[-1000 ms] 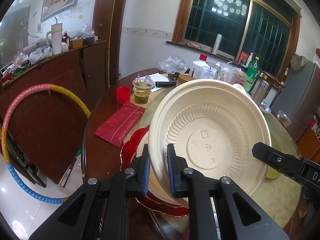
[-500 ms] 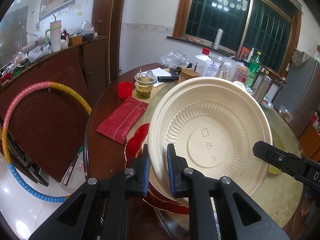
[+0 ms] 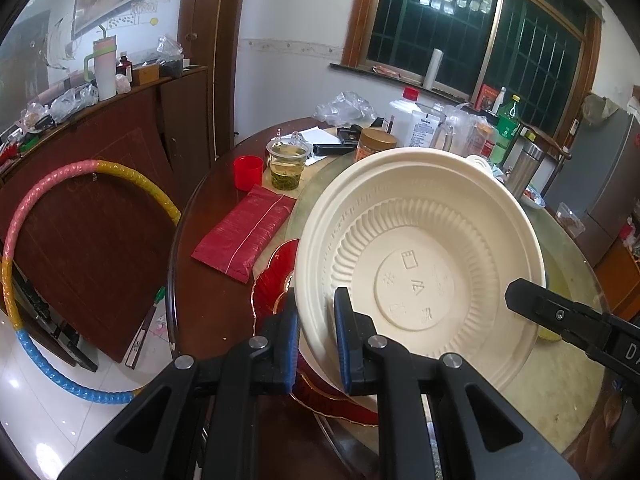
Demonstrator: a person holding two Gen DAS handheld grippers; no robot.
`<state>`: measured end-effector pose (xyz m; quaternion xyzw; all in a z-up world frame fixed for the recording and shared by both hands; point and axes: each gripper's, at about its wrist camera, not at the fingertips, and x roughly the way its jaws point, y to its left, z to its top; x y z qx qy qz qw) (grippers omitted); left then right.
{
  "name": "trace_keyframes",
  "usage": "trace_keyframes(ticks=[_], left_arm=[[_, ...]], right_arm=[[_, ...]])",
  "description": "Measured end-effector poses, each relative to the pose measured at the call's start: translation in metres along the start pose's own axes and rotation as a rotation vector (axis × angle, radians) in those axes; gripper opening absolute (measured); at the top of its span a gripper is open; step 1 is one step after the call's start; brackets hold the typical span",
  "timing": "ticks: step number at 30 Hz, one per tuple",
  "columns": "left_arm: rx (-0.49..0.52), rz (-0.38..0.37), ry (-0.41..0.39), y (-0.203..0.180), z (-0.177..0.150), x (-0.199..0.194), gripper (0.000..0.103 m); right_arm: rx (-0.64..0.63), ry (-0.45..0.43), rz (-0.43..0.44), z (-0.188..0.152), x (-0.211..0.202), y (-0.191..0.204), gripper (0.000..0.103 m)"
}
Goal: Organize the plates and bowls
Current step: 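Lower both beige bowls onto the red plate stack and open both tools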
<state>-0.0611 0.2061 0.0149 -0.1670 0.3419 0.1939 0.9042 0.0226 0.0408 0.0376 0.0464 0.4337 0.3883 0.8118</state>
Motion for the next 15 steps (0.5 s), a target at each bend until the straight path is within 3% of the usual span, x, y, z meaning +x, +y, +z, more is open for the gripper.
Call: trace_keyframes(ticks=[15], left_arm=[[0.02, -0.008, 0.112, 0.006, 0.006, 0.027, 0.016]], right_arm=[[0.021, 0.076, -0.025, 0.01, 0.021, -0.004, 0.011]])
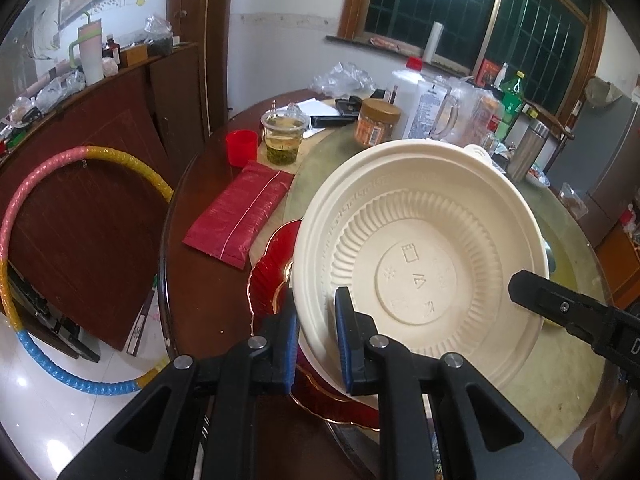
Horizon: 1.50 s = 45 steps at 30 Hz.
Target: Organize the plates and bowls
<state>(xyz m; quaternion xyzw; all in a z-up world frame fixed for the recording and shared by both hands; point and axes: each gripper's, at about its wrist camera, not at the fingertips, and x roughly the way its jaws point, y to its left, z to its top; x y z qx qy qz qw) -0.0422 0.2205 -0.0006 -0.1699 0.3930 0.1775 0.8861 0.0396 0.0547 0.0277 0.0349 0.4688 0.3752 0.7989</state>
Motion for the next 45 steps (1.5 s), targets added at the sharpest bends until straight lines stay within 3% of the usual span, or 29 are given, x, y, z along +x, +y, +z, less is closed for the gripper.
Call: trace_keyframes(ticks=[19, 26, 29, 31, 38, 39, 41, 45], left_arm=[[0.032, 0.027, 0.076, -0.002, 0.005, 0.014, 0.018], [0.038, 0.043, 0.055, -0.004, 0.007, 0.011, 0.018], [0.043, 0.062, 0.038, -0.005, 0.008, 0.008, 0.031], [0.045, 0.066, 0.027, -0.005, 0.009, 0.006, 0.047], [0.053, 0.071, -0.025, -0.009, 0.01, -0.005, 0.054], [0.057, 0.075, -0.029, -0.01, 0.011, -0.006, 0.055], [0.067, 0.084, -0.036, -0.012, 0.01, -0.007, 0.058], [0.091, 0.094, -0.05, -0.016, 0.008, -0.009, 0.067]], right_arm=[[0.029, 0.105, -0.019, 0.009, 0.021, -0.005, 0.012], [0.036, 0.127, -0.019, 0.012, 0.022, -0.007, 0.014], [0.043, 0.122, -0.021, 0.013, 0.02, -0.008, 0.029], [0.043, 0.121, -0.021, 0.013, 0.018, -0.008, 0.054], [0.026, 0.092, -0.055, 0.014, 0.013, -0.007, 0.055], [0.026, 0.085, -0.062, 0.014, 0.012, -0.007, 0.058], [0.026, 0.078, -0.07, 0.015, 0.009, -0.009, 0.071], [-0.007, 0.057, -0.076, 0.014, -0.001, -0.006, 0.08]])
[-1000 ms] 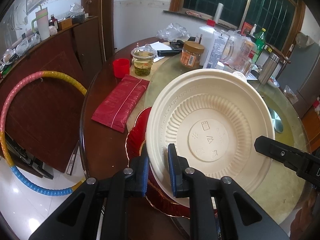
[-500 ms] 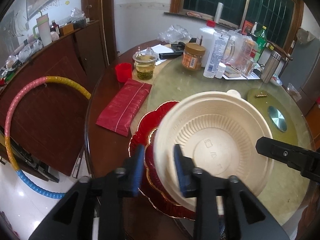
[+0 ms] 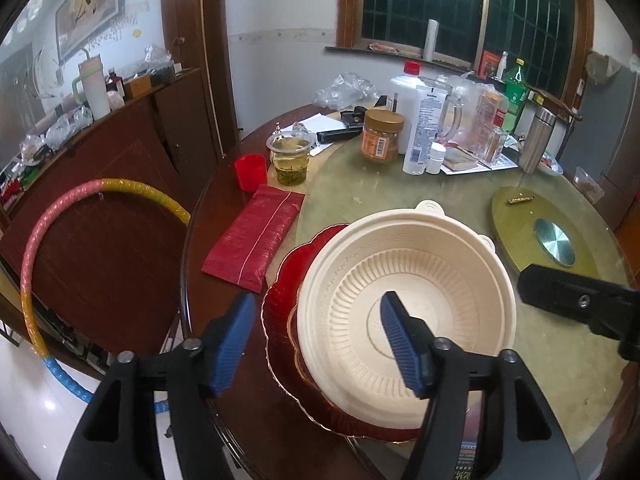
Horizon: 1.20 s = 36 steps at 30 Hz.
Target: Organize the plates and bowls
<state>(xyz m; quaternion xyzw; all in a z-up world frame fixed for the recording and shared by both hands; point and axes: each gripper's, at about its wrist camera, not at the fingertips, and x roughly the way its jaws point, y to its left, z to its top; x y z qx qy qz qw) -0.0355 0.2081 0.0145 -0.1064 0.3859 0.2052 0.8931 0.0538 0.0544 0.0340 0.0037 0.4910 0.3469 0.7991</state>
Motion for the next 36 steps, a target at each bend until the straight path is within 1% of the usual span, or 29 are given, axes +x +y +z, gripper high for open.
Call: trace_keyframes(ticks=[2, 4, 7, 8, 9, 10, 12, 14, 18, 21, 23, 24, 25, 28, 33, 36], left_arm=[[0.001, 0.002, -0.005, -0.001, -0.001, -0.002, 0.069], [-0.004, 0.006, -0.01, -0.001, -0.001, -0.005, 0.077], [-0.007, 0.006, -0.024, -0.001, -0.002, -0.01, 0.078], [-0.006, 0.009, -0.026, 0.0, -0.002, -0.01, 0.078], [-0.006, 0.011, -0.026, -0.001, -0.003, -0.011, 0.079], [-0.007, 0.012, -0.025, 0.0, -0.003, -0.012, 0.08], [-0.015, 0.009, -0.024, 0.0, -0.004, -0.013, 0.08], [-0.028, 0.006, -0.024, 0.002, -0.004, -0.014, 0.08], [-0.03, 0.0, -0.018, 0.0, -0.006, -0.015, 0.081], [-0.019, -0.003, -0.007, -0.003, -0.008, -0.014, 0.085], [-0.015, 0.0, -0.005, -0.004, -0.01, -0.014, 0.091], [-0.014, 0.001, -0.008, -0.005, -0.011, -0.014, 0.101], [-0.015, 0.006, -0.012, -0.005, -0.012, -0.015, 0.103], [-0.024, -0.008, -0.029, -0.003, -0.013, -0.018, 0.103], [-0.016, -0.035, -0.007, -0.004, -0.014, -0.018, 0.103], [-0.016, -0.034, -0.007, -0.004, -0.015, -0.019, 0.103]], right_arm=[[-0.036, -0.016, -0.016, 0.0, -0.007, 0.003, 0.08], [-0.083, -0.014, -0.038, -0.001, -0.01, 0.007, 0.08], [-0.189, -0.009, -0.068, -0.008, -0.015, 0.016, 0.081], [-0.214, -0.008, -0.074, -0.01, -0.017, 0.017, 0.084], [-0.235, -0.009, -0.08, -0.011, -0.018, 0.018, 0.095], [-0.256, -0.015, -0.085, -0.013, -0.019, 0.019, 0.103], [-0.319, -0.025, -0.111, -0.02, -0.023, 0.024, 0.103], [-0.349, -0.026, -0.146, -0.024, -0.025, 0.026, 0.103], [-0.354, -0.038, -0.116, -0.028, -0.03, 0.023, 0.103], [-0.364, -0.032, -0.122, -0.032, -0.029, 0.022, 0.103], [-0.373, -0.026, -0.124, -0.035, -0.028, 0.023, 0.103], [-0.377, -0.024, -0.124, -0.036, -0.028, 0.024, 0.103], [-0.381, -0.021, -0.125, -0.037, -0.027, 0.025, 0.103], [-0.393, -0.018, -0.134, -0.04, -0.026, 0.026, 0.103], [-0.404, -0.016, -0.14, -0.043, -0.026, 0.027, 0.103], [-0.405, -0.018, -0.139, -0.043, -0.027, 0.028, 0.103]])
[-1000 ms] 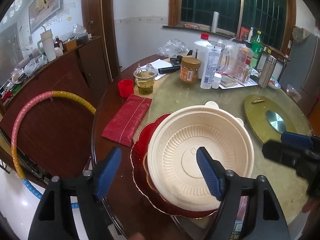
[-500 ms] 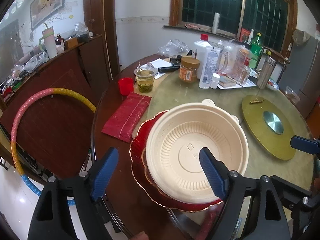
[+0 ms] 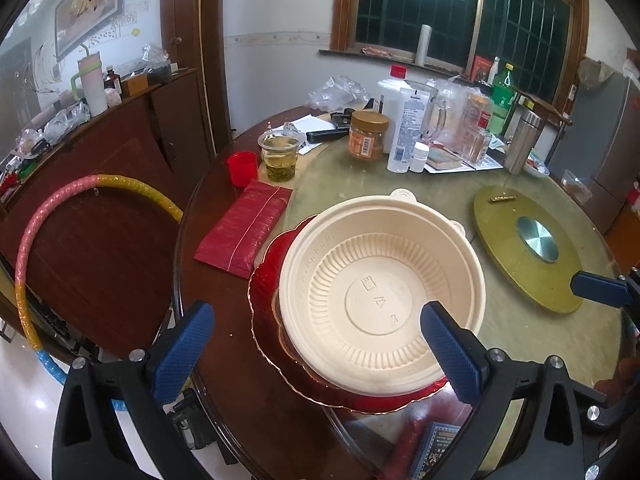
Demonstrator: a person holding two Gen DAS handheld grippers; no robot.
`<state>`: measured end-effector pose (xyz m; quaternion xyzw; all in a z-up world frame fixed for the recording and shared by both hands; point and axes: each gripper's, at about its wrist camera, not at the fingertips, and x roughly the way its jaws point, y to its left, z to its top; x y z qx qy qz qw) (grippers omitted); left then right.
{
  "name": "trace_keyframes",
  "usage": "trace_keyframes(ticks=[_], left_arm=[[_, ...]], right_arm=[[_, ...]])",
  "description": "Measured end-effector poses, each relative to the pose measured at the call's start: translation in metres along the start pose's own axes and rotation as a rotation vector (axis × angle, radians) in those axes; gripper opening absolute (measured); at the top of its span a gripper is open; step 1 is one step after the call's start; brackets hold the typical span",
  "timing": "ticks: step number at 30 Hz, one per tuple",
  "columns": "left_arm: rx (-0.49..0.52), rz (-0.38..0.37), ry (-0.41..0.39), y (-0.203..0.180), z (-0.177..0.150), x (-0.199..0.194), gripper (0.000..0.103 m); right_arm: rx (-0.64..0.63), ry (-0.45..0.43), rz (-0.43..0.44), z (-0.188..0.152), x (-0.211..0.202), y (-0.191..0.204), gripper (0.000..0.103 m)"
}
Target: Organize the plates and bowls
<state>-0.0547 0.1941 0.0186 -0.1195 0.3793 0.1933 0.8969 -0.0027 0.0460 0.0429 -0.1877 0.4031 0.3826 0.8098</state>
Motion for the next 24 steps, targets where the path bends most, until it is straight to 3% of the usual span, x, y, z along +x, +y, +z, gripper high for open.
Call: trace_keyframes(ticks=[10, 18, 24], left_arm=[[-0.01, -0.008, 0.011, 0.0003, -0.0047, -0.0007, 0.103], [-0.051, 0.037, -0.025, 0.0064, -0.0017, -0.0036, 0.103], [-0.008, 0.03, -0.024, 0.0002, -0.0004, 0.0001, 0.103]], right_arm=[[-0.028, 0.02, -0.017, -0.0049, -0.0001, 0.0034, 0.103], [-0.036, 0.024, -0.024, -0.0074, 0.0001, 0.004, 0.103], [-0.043, 0.026, -0.023, -0.0079, 0.0006, 0.0057, 0.103]])
